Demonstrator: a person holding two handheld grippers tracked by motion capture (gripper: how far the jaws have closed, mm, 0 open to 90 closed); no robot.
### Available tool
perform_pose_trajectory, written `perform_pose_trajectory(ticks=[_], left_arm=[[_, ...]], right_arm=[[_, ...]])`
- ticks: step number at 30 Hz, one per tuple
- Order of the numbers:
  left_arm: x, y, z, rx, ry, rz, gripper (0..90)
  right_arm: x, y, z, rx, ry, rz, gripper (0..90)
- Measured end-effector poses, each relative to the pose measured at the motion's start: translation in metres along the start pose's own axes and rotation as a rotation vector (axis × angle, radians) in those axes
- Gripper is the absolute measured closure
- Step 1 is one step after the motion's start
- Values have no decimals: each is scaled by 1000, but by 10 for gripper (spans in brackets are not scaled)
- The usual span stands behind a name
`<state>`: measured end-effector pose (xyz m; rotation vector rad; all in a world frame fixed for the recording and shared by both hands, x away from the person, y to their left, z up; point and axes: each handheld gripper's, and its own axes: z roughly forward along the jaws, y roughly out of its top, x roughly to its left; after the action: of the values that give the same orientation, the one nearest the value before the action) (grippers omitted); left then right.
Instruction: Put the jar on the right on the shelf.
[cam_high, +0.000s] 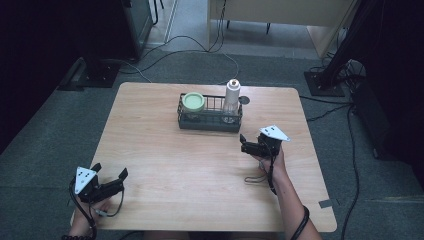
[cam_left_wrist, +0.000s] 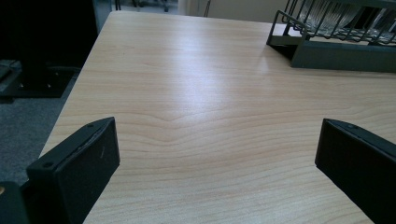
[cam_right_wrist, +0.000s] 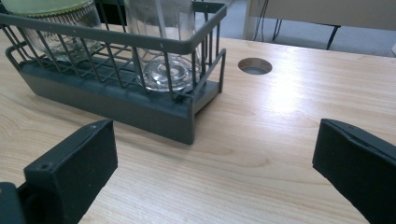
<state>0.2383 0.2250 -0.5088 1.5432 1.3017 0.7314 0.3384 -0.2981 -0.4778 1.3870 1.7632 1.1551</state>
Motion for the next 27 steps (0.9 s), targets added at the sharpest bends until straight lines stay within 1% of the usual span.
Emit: perform_pose_trajectory(ticks=[1, 5, 6, 7, 8, 12, 13, 17, 18, 21, 22, 24, 27], left_arm=[[0, 0, 0, 0, 0, 0, 0], [0, 0, 0, -1, 1, 1, 0], [0, 0, 0, -1, 2, 1, 0], [0, 0, 0, -1, 2, 1, 0], [0, 0, 0, -1, 2, 1, 0], [0, 0, 0, -1, 3, 2, 0], [0, 0, 0, -1, 3, 2, 0], [0, 0, 0, -2, 3, 1, 0], [0, 0, 0, -2, 3, 1, 0], [-1, 0, 0, -2, 4, 2, 0], [-1, 0, 0, -2, 4, 2, 0], [-1, 0, 0, -2, 5, 3, 0], [-1, 0, 0, -2, 5, 4, 0]], right_arm=[[-4, -2, -5, -2, -1, 3, 0], [-6, -4, -8, -2, -7, 6, 0], [-9, -5, -11, -6, -12, 6, 0], [-9, -5, -11, -6, -12, 6, 0], [-14, -7, -16, -10, -20, 14, 0], [-16, -9, -19, -7, -24, 16, 0], [-19, -11, -23, -8, -30, 15, 0], [-21, -13, -25, -9, -32, 14, 0], [-23, -16, -29, -6, -35, 17, 0], [-23, -17, -30, -5, -36, 16, 0], [-25, -20, -34, -4, -40, 15, 0], [-25, -20, -34, -4, -40, 15, 0], [-28, -23, -39, -4, -43, 14, 0]])
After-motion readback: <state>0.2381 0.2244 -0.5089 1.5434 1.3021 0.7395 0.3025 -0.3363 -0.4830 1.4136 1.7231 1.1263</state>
